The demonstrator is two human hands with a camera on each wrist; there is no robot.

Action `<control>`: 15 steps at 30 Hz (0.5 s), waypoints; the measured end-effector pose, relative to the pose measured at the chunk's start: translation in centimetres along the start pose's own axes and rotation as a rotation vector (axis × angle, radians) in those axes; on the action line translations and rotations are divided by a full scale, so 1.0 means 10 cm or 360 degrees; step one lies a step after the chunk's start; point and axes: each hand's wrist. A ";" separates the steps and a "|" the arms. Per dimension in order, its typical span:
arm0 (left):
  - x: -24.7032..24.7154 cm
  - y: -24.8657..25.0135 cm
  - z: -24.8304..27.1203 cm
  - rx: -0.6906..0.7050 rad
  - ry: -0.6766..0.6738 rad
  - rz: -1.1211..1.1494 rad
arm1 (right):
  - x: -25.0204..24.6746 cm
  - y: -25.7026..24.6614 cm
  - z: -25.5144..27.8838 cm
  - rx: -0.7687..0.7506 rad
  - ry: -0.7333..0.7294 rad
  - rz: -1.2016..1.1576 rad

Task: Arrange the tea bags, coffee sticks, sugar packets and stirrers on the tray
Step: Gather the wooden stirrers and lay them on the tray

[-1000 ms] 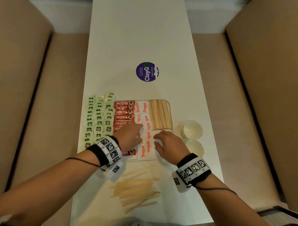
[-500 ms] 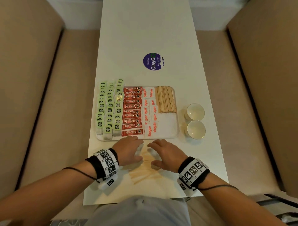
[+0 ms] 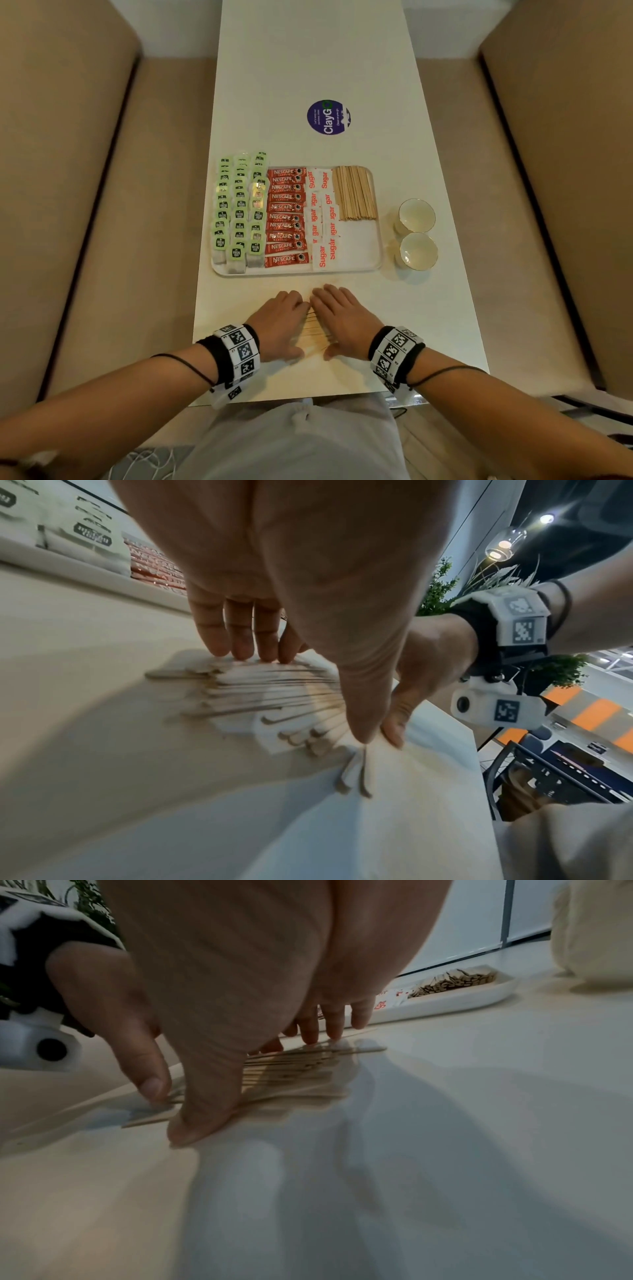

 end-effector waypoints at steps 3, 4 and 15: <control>0.04 0.02 0.03 0.0028 0.0003 -0.0046 | -0.01 -0.02 -0.02 -0.0016 0.0138 -0.0021; 0.05 0.02 0.03 0.0028 0.0007 -0.0048 | 0.00 -0.02 -0.03 -0.0017 0.0175 -0.0027; 0.14 0.07 -0.05 -0.0190 0.0056 0.0181 | -0.04 -0.10 -0.14 0.0099 0.0212 -0.0147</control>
Point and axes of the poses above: each hand's wrist, its own z-axis away from the middle knuckle, its own x-axis out of the palm, y = z × x, and after that the axes turned 2 degrees about x, right-handed
